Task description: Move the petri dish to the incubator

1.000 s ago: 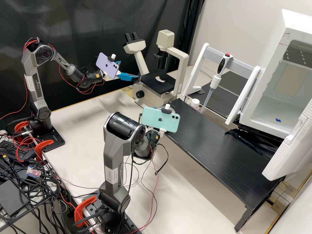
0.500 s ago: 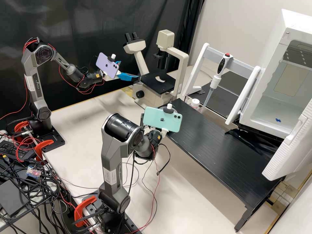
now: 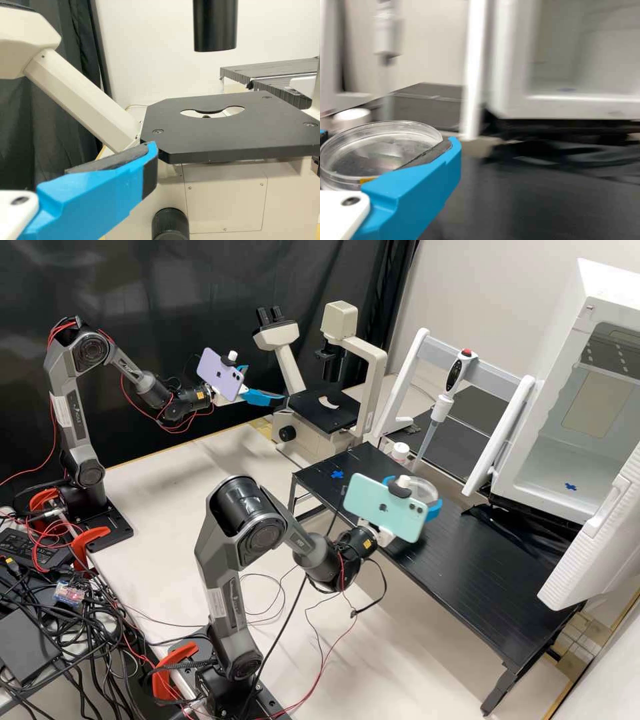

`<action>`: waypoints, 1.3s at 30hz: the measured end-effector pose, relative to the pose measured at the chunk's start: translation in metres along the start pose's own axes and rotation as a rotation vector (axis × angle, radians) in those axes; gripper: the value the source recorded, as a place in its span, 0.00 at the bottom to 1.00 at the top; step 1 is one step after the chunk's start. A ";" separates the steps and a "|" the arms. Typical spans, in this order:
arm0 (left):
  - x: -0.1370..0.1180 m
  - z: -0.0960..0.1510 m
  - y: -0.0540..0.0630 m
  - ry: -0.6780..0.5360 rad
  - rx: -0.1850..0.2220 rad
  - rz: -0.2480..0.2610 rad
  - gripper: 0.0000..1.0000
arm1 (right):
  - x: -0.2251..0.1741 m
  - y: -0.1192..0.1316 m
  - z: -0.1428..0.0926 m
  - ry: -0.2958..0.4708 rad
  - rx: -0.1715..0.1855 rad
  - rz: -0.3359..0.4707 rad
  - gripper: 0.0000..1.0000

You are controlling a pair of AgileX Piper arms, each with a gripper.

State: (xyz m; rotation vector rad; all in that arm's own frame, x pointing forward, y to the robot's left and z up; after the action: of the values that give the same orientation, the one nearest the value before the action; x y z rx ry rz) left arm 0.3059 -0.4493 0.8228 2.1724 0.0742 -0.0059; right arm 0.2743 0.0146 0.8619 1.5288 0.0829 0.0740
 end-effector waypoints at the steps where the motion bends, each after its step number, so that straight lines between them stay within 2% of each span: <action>1: 0.000 0.000 0.000 0.000 0.000 0.000 1.00 | 0.003 0.008 0.006 -0.017 0.003 0.027 0.00; 5: 0.000 0.000 0.000 0.000 0.000 0.000 1.00 | 0.019 0.037 0.020 -0.042 -0.010 0.123 0.00; 9: 0.000 0.000 0.000 0.000 0.000 0.000 1.00 | 0.043 0.062 0.029 -0.077 -0.001 0.200 0.00; 15: 0.000 0.000 0.000 0.000 0.000 0.000 1.00 | 0.082 0.089 0.044 -0.174 -0.003 0.248 0.00; 23: 0.000 0.000 0.000 0.000 0.000 0.000 1.00 | 0.138 0.111 0.064 -0.303 0.045 0.242 0.00; 33: 0.000 0.000 0.000 0.000 0.000 0.000 1.00 | 0.197 0.130 0.062 -0.321 0.054 0.218 0.00; 39: 0.000 0.000 0.000 0.000 0.000 0.000 1.00 | 0.225 0.133 0.065 -0.344 0.086 0.210 0.00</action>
State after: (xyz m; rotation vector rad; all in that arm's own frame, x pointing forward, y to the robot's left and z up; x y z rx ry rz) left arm 0.3059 -0.4493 0.8228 2.1724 0.0742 -0.0059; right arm 0.5056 -0.0218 0.9956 1.6114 -0.3522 -0.0266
